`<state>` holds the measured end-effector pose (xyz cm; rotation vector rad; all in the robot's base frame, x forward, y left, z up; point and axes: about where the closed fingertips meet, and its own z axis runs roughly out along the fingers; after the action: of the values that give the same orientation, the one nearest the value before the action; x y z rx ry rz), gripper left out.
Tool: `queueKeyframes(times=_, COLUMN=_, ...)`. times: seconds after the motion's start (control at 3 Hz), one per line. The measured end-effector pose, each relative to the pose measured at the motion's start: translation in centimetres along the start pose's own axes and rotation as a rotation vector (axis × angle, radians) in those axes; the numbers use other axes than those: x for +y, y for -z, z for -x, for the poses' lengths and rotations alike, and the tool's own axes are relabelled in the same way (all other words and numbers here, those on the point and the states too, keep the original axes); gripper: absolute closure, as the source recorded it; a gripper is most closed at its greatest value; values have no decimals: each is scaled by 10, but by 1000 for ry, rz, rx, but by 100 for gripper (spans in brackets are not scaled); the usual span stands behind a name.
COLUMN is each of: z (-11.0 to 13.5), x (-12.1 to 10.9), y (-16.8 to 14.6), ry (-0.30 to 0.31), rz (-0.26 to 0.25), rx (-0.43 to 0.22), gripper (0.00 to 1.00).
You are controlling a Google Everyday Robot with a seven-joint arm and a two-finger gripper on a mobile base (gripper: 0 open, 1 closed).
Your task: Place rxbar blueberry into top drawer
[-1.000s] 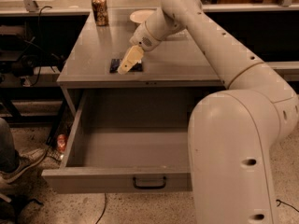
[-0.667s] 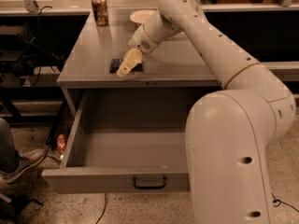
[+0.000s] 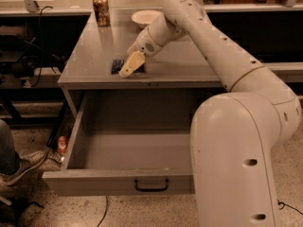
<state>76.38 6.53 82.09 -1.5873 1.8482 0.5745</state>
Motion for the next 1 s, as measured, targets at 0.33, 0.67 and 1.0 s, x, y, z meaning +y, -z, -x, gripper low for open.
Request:
queueKeyframes(times=0.33, z=2, x=11, y=32, ry=6, rz=-34, rx=-52, gripper=77)
queueKeyframes(times=0.67, z=4, x=34, y=74, ry=3, rz=-73, rx=-113, gripper=99)
queueKeyframes(times=1.0, z=-16, x=92, y=137, ry=-61, rz=-120, rx=-143, gripper=100)
